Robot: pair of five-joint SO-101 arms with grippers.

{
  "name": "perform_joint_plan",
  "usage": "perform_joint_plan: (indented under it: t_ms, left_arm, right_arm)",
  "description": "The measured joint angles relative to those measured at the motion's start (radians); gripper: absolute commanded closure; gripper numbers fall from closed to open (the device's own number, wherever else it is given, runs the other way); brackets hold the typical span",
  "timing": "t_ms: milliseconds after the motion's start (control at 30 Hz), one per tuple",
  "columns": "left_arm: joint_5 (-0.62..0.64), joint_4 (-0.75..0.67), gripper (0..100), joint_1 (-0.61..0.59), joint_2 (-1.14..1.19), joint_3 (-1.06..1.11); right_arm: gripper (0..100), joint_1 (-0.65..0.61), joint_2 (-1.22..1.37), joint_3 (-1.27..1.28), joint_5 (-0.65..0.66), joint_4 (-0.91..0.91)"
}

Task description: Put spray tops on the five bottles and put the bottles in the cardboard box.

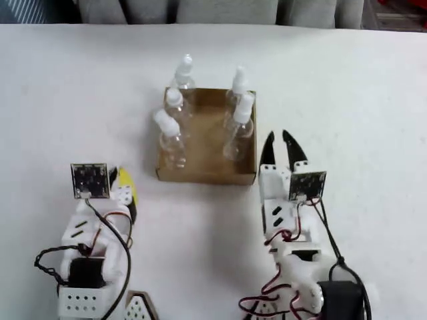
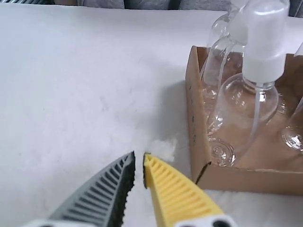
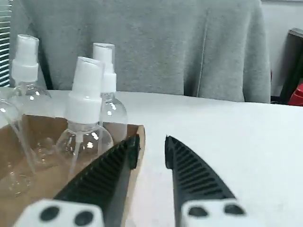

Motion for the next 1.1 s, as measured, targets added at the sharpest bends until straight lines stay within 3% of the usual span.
perform_joint_plan:
  t_ms: [233,633,1000,1100]
  left_arm:
    - [0.0,0.0,95,0.0,0.0,0.0]
    - [0.0,0.0,95,0.0,0.0,0.0]
    - [0.0,0.018,95,0.0,0.0,0.0]
    - [0.0,0.038,95,0.0,0.0,0.0]
  right_arm:
    - [98.4,0.029,-0.204,0.0,0.0,0.264]
    - [98.4,0.029,-0.83,0.008,0.0,1.042]
    - [98.4,0.029,-1.361,0.021,0.0,1.64]
    - [98.4,0.029,-1.405,0.021,0.0,1.746]
